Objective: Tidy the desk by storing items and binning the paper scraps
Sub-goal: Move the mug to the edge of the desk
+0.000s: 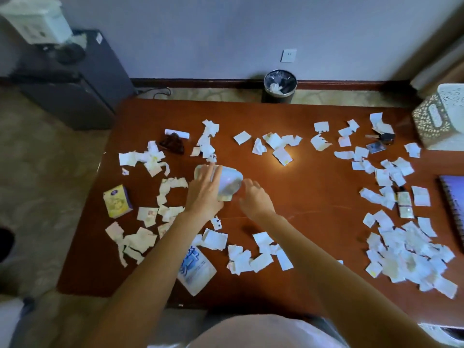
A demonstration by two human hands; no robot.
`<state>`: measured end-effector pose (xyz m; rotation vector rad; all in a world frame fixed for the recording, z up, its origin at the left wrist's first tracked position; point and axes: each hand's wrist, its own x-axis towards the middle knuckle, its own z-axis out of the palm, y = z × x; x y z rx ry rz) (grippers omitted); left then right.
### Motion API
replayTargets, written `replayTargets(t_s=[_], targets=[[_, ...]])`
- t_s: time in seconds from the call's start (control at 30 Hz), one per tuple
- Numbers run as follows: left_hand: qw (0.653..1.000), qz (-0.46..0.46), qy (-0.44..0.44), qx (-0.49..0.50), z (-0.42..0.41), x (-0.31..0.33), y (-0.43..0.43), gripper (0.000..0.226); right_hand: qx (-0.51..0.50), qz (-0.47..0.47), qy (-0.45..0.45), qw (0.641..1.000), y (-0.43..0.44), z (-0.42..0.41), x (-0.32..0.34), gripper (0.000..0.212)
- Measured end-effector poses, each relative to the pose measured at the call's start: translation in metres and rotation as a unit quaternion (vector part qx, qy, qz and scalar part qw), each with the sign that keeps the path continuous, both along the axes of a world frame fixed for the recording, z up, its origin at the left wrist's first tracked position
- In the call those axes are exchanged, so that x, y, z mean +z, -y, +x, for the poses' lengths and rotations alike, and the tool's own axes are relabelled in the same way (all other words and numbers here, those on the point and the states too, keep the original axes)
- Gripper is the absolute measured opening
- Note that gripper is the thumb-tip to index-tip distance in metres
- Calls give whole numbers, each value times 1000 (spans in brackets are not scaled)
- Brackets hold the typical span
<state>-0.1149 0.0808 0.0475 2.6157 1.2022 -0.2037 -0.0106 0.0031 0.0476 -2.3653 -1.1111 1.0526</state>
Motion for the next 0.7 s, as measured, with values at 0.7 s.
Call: replayTargets(t_s=[0.7], targets=[[961, -161, 87, 207, 29, 9, -9, 78, -59, -39, -62, 996, 37, 37, -32, 43]])
